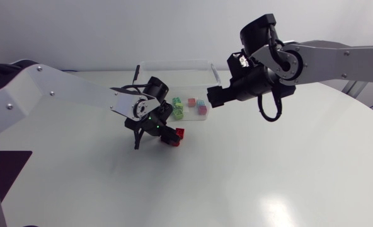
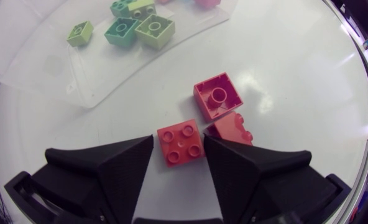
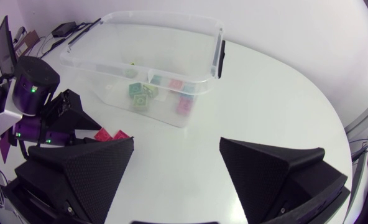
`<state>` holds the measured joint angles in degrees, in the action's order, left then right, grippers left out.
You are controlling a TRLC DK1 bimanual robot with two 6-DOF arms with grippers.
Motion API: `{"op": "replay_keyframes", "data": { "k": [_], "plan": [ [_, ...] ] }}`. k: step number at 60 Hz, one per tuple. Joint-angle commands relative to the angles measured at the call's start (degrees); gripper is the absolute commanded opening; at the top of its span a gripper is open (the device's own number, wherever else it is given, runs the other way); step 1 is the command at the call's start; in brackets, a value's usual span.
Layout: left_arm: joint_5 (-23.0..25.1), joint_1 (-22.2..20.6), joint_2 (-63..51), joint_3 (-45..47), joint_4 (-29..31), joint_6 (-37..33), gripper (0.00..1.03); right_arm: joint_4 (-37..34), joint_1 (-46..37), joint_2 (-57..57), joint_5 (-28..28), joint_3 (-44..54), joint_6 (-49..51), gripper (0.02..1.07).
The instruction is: Place the duplo bricks in the container
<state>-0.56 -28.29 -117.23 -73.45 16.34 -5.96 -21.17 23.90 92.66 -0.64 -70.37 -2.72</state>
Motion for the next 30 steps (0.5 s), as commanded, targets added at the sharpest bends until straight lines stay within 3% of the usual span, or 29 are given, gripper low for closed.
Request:
{"op": "replay_keyframes", "data": {
  "k": [1,14,30],
  "plan": [
    [-0.32,0.17,-1.77,-0.38,-0.52,1.47,0.26,0.43,0.36,-1.52,0.12,1.46,0.52,1.02],
    [-0.41,-0.27,0.34,3.31,-1.57,0.68,0.21,1.92,3.61,-3.89,0.38,7.70,2.90,1.02],
    [-0.06,2.37,17.12,9.03,-0.69,0.33,0.21,4.65,8.00,-0.64,0.38,11.39,2.81,1.02]
  ]
}}
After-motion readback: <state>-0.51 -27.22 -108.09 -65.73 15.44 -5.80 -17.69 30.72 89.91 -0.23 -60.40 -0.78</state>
